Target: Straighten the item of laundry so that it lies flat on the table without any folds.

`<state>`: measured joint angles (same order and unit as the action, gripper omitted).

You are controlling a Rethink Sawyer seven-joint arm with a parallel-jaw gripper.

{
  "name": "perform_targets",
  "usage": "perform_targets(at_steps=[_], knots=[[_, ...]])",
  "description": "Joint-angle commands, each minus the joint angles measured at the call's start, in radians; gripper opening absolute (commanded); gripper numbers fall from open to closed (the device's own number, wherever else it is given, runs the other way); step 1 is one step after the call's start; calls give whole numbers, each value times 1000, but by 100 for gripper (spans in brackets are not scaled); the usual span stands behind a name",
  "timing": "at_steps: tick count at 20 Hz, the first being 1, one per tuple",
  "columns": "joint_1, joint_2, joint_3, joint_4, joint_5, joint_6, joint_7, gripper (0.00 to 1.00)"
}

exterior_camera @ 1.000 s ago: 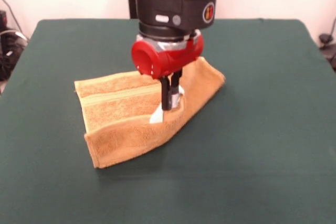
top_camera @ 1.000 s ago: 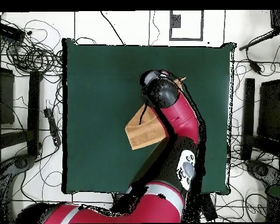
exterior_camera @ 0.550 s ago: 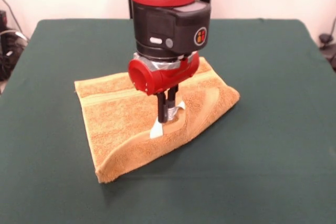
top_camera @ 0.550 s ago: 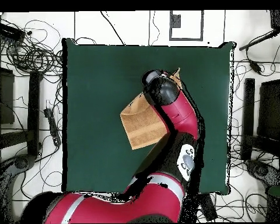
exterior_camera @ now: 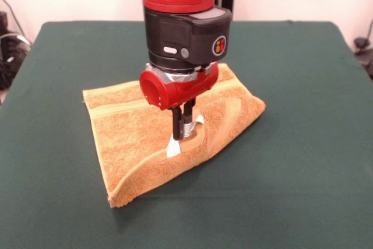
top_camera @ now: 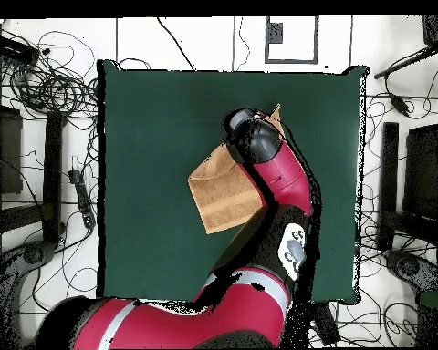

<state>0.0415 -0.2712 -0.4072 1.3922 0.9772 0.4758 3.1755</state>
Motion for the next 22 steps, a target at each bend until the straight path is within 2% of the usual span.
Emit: perform_targets(at_steps=[1,10,15,19,22], knots=[[0,8,106,-4,54,78,334,0],[2,64,77,-103,58,98,439,0],[1,120,30,-211,43,148,539,0],[-8,155,20,-293,31,186,574,0],[-4,158,19,-293,32,178,574,0]])
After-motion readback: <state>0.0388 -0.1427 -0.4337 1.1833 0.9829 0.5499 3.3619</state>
